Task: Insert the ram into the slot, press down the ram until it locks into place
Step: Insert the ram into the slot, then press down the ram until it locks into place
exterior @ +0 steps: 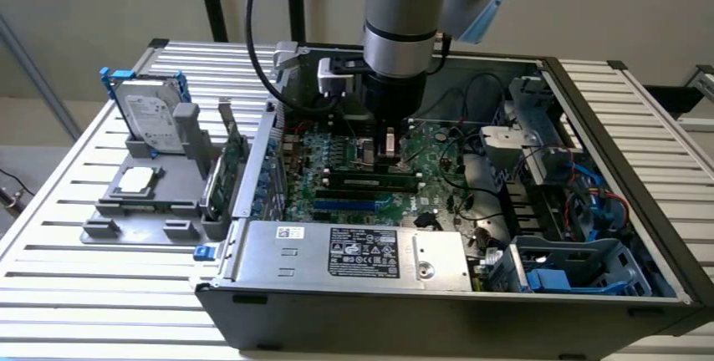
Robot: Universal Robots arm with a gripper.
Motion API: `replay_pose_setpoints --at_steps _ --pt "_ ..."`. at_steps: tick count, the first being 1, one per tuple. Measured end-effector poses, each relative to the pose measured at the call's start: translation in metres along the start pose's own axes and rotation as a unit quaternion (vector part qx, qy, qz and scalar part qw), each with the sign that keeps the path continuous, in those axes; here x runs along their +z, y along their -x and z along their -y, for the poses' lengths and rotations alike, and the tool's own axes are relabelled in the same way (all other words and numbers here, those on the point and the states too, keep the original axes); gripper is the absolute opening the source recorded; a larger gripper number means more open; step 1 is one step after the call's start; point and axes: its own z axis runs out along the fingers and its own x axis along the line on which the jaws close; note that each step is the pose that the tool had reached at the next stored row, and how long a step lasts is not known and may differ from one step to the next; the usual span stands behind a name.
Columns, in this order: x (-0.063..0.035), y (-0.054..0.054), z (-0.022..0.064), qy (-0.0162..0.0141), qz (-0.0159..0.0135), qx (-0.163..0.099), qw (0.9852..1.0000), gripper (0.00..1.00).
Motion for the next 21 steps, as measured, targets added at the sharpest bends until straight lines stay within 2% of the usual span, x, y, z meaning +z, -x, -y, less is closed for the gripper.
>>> replay_pose_setpoints --at_steps 11,21 --pt "0.0002 0.0 -0.0001 0.0 -0.0001 0.0 1.0 0.11" --pt "0.0087 0.0018 -0.0006 0.0003 -0.0001 0.0 1.0 0.11"
